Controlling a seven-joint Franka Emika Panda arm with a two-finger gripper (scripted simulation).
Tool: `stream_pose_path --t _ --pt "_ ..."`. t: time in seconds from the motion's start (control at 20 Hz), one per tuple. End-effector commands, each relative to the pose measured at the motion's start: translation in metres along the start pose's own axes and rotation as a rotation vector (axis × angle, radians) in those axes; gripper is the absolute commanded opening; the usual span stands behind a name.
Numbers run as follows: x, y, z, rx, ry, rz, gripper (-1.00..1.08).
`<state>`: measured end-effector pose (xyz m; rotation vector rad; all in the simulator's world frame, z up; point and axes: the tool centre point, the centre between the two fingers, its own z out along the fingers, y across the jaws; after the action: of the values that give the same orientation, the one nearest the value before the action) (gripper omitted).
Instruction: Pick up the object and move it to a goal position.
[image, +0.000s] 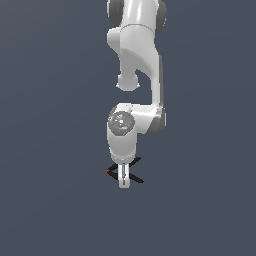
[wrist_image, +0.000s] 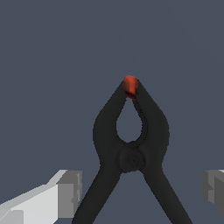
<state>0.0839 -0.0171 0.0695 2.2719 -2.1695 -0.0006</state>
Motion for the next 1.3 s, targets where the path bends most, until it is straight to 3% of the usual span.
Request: stream_pose_path --t 0.0,0.85,0.9,1.25 --pt "0.0 0.0 0.0 0.0 0.0 0.0 1.0" --pt "0.0 0.0 0.05 0.0 0.0 0.005 1.0" --pt "0.0 0.0 0.05 0.0 0.0 0.005 -1.0" --pt "0.0 0.0 0.05 0.0 0.0 0.005 -1.0"
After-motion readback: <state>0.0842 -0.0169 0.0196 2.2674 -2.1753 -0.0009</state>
